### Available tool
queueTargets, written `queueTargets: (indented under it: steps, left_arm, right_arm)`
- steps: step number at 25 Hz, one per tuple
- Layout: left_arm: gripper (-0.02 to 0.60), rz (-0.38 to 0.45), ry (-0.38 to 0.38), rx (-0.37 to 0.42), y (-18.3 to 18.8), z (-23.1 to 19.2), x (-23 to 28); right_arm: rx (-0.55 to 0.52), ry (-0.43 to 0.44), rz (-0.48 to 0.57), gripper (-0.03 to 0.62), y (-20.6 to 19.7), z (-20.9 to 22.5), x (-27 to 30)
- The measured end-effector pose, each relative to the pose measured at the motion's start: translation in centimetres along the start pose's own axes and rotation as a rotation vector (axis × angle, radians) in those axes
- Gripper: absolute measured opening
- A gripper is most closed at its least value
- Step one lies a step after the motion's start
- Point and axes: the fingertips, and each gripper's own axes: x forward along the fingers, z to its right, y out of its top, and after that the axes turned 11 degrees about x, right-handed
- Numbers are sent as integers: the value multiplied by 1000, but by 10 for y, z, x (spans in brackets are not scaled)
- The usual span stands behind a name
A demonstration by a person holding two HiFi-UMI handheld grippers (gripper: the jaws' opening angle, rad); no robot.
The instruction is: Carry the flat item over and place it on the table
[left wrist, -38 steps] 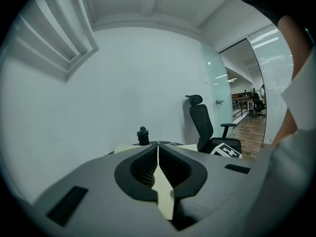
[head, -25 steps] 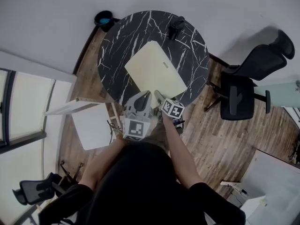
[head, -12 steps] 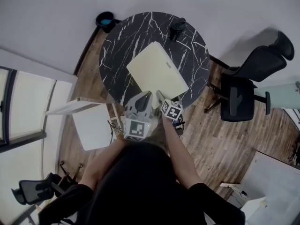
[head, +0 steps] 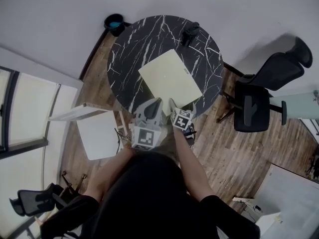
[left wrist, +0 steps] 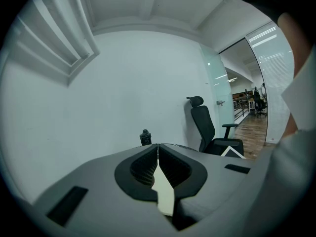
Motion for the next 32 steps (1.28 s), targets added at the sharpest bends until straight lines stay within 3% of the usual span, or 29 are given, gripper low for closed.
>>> queueTargets:
  steps: [7, 17, 19, 32]
  left_arm:
    - [3, 2, -14, 4, 0, 4, 3]
    - [3, 22, -33, 2, 7, 12, 6]
    - [3, 28, -37, 3, 9, 13, 5]
    - [3, 74, -44, 0, 16, 6, -7]
  right_arm:
    - [-138, 90, -7, 529, -8, -6, -6]
    - [-258, 190, 120, 516, 21, -37, -37]
    - [-281, 204, 142, 457, 27, -42, -45]
    - [-322, 231, 277, 298, 66, -55, -96]
